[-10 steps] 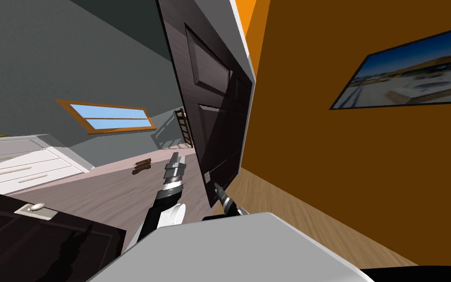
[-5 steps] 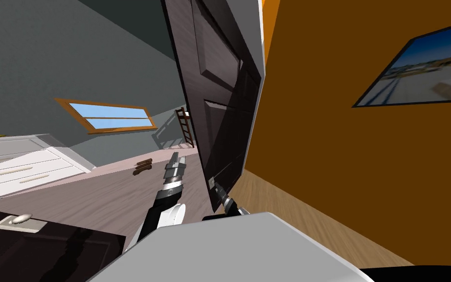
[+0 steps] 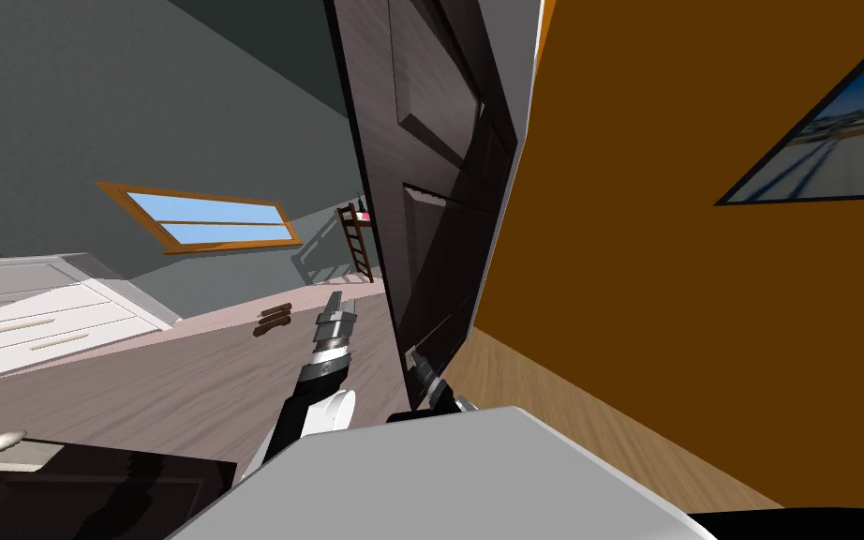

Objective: Push the door open

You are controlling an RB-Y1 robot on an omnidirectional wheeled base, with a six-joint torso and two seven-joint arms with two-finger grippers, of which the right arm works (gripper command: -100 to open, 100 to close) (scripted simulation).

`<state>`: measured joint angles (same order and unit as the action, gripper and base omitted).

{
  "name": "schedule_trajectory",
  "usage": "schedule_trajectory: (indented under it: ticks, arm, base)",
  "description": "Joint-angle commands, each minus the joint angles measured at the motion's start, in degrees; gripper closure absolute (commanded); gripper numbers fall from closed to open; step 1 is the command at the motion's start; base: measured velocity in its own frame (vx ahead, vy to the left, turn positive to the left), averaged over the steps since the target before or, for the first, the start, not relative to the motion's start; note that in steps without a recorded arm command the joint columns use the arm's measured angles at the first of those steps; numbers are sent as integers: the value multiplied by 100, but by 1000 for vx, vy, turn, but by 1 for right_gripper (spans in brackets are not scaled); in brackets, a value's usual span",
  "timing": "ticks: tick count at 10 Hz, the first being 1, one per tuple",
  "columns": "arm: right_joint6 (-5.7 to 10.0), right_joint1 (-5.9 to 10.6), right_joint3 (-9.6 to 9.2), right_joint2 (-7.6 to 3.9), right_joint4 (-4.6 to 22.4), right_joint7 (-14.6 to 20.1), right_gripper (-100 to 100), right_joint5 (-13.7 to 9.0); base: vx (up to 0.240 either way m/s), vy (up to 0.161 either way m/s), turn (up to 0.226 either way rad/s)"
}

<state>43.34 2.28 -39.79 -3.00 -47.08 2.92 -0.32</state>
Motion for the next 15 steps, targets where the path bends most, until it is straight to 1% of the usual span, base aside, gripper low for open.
schedule_trajectory:
  ticks: [1, 5, 6, 7, 10, 13, 15]
  arm:
    - [-5, -1, 0, -2, 0, 1, 100, 0]
    - [-5, -1, 0, -2, 0, 1, 100, 0]
    - [-18, 7, 97, -47, 32, -22, 100, -28]
    - [-18, 11, 125, -56, 38, -29, 100, -36]
    - [-15, 38, 328, -112, 82, -74, 100, -96]
    - [-12, 61, 504, -141, 119, -113, 100, -148]
    - [-12, 61, 504, -141, 119, -113, 100, -148]
  base:
    - [-18, -18, 11]
    - [-6, -6, -1]
    - [48, 78, -20]
    - [68, 142, -46]
    - [108, 149, -41]
    - [123, 150, -38]
    - [36, 61, 0]
